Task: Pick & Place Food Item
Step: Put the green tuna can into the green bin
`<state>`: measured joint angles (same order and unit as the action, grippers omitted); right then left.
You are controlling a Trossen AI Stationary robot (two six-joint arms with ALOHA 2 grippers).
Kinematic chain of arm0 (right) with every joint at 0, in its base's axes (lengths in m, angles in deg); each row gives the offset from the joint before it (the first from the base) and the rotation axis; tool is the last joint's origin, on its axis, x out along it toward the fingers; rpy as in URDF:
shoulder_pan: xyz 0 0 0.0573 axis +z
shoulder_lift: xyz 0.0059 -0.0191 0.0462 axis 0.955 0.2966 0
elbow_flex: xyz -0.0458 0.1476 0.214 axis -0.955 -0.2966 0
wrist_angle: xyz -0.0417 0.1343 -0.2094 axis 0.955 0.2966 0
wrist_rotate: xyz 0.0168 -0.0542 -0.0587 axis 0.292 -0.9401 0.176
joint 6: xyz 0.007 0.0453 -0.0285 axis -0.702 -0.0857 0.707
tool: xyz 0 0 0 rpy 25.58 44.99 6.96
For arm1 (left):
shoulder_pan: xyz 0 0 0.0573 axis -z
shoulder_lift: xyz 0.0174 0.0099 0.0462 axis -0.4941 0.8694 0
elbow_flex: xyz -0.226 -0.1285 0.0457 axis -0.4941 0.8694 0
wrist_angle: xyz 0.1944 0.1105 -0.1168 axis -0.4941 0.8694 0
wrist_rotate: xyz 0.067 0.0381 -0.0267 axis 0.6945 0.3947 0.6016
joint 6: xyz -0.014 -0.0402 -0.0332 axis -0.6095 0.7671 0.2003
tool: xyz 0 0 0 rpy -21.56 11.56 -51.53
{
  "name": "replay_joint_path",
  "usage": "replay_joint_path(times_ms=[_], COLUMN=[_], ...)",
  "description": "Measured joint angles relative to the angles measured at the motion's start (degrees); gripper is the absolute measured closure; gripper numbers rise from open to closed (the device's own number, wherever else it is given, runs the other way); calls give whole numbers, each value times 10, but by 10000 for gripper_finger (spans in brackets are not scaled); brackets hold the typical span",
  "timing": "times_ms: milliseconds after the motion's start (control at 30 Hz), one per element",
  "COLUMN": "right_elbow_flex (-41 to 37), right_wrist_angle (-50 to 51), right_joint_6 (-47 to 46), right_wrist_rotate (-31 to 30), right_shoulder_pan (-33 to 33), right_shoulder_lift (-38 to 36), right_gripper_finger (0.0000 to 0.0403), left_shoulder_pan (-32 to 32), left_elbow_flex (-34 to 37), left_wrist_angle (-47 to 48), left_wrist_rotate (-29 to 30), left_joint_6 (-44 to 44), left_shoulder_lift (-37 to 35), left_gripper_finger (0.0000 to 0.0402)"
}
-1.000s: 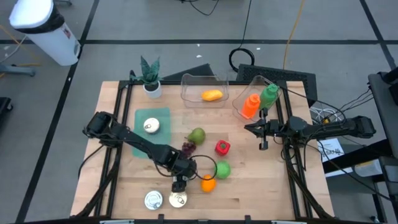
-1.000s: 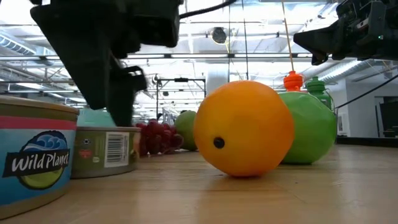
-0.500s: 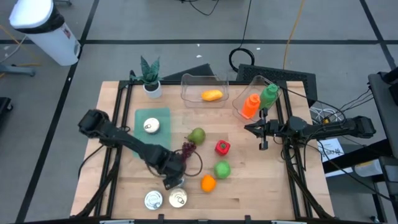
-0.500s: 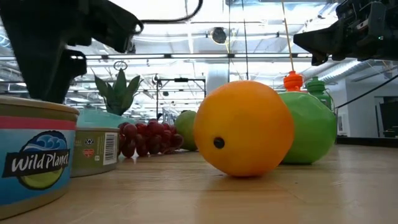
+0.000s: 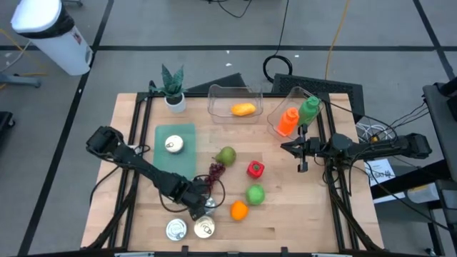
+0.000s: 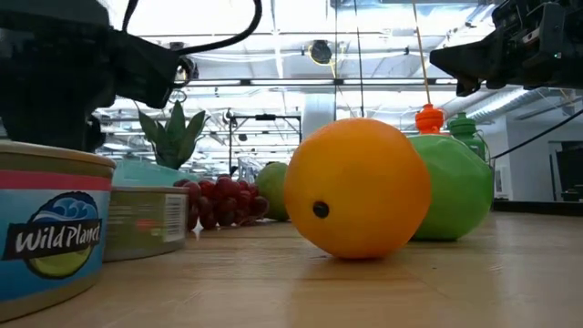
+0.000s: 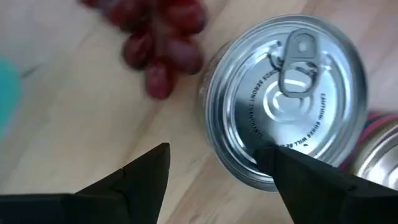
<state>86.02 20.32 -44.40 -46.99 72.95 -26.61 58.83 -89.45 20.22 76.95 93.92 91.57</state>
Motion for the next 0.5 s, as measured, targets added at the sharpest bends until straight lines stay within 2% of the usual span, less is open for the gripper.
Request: replay_joint_path(times_ms=[233,333,500], right_elbow_flex=[0,0,0], right_wrist_angle=[0,0,0], right_joint_6=[0,0,0], right_wrist_rotate=[0,0,0], right_shoulder_pan=[0,0,0], right_shoulder_lift=[0,0,0], right_gripper_finger=[390,389,389], left_shoulder_pan=[-5,-8,-16], left_elbow_flex=[45,45,44], left_wrist_angle=[-130,-135,-132], left_wrist_rotate=[15,13,18], left_joint_6=[0,-4,-4], left_shoulder_lift=[3,3,3], left_gripper_finger=[157,189,266])
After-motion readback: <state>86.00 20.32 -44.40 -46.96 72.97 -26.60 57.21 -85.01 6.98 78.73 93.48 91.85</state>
